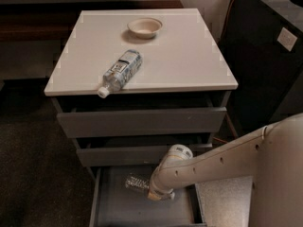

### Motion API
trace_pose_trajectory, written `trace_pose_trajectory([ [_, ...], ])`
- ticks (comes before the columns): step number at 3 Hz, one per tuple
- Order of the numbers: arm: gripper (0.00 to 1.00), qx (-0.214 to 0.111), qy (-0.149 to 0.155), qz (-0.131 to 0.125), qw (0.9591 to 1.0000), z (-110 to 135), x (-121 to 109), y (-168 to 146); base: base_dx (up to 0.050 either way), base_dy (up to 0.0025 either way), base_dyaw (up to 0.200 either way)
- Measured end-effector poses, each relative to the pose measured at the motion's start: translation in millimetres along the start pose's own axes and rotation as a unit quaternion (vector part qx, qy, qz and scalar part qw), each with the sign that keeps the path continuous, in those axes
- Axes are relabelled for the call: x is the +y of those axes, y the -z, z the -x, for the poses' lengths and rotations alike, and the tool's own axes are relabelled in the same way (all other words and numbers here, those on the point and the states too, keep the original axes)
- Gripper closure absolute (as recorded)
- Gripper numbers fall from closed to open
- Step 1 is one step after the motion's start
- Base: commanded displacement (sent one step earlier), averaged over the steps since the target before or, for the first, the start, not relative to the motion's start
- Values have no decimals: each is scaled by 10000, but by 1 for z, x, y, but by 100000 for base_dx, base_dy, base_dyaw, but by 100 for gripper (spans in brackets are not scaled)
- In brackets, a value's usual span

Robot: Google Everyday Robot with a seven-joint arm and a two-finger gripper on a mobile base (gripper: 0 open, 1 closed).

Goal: Place water bottle into bottom drawer

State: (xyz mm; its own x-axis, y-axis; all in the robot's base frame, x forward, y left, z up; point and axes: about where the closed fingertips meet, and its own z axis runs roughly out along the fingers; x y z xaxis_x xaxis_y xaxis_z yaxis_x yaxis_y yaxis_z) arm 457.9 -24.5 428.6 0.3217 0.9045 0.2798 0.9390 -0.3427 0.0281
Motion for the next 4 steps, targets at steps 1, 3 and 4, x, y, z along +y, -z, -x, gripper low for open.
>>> trace_pose_trajectory([
  [1, 100, -179, -92, -27, 9998, 21, 12, -33, 0, 0, 0],
  [3, 100, -352, -493, -175, 9980, 64, 35, -112, 0, 0, 0],
  [4, 100, -90, -625, -295, 9976, 75, 35, -147, 0, 0, 0],
])
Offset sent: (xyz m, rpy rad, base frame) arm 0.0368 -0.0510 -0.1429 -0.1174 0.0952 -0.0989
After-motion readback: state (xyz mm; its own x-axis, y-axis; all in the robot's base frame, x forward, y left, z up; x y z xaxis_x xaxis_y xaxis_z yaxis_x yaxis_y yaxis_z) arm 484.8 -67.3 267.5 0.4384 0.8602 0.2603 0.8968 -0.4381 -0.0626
